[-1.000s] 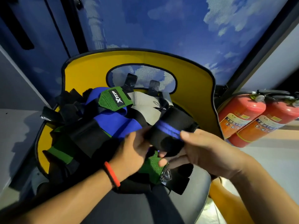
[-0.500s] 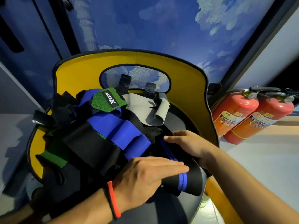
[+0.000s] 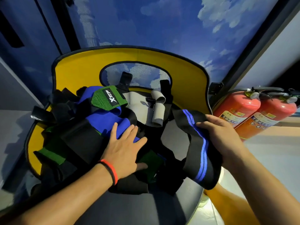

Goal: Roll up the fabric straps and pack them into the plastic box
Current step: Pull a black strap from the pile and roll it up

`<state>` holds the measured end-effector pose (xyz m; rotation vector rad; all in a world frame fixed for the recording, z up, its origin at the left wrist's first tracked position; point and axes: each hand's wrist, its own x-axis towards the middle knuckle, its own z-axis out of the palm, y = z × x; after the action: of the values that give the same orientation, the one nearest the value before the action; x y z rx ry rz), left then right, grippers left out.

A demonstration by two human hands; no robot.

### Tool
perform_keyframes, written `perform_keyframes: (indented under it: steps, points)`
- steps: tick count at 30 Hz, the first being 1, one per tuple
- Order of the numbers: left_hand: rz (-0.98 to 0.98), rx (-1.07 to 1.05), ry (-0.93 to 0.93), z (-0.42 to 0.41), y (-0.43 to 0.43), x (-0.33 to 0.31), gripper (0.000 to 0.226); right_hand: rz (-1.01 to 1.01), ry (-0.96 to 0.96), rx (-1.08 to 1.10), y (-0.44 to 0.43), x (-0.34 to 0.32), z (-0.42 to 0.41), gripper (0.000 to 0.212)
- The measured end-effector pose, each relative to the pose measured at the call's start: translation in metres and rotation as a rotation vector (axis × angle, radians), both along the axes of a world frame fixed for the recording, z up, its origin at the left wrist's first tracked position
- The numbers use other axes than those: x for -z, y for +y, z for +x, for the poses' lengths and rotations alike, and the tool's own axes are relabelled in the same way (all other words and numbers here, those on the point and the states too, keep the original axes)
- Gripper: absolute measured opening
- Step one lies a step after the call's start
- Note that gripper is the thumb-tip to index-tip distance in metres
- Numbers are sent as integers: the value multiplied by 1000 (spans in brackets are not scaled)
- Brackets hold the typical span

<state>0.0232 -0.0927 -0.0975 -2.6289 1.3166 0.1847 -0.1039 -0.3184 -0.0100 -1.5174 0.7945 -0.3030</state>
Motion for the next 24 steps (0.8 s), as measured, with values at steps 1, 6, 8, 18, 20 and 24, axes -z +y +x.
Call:
perform_keyframes:
  steps: [1,6,8,18,20,24]
  points:
    - [20,-20,-1,3,1,0,91,-19,13,7,0,2,-2,21]
    - [62,-137,-71,25,13,-6,82,-118,22,9,1,2,-11,22]
    - [74,-160,-87,33,18,-9,80,-143,33,2,1,4,-16,21]
    - [122,-180,-188,31,13,-22,77,-48,398,-186,29,51,-24,32]
    - [95,-179,-169,27,9,-23,84,-86,525,-302,38,71,-21,29]
    - [-68,-35,-89,19,0,-21,105,-345,687,-388,37,85,-12,20]
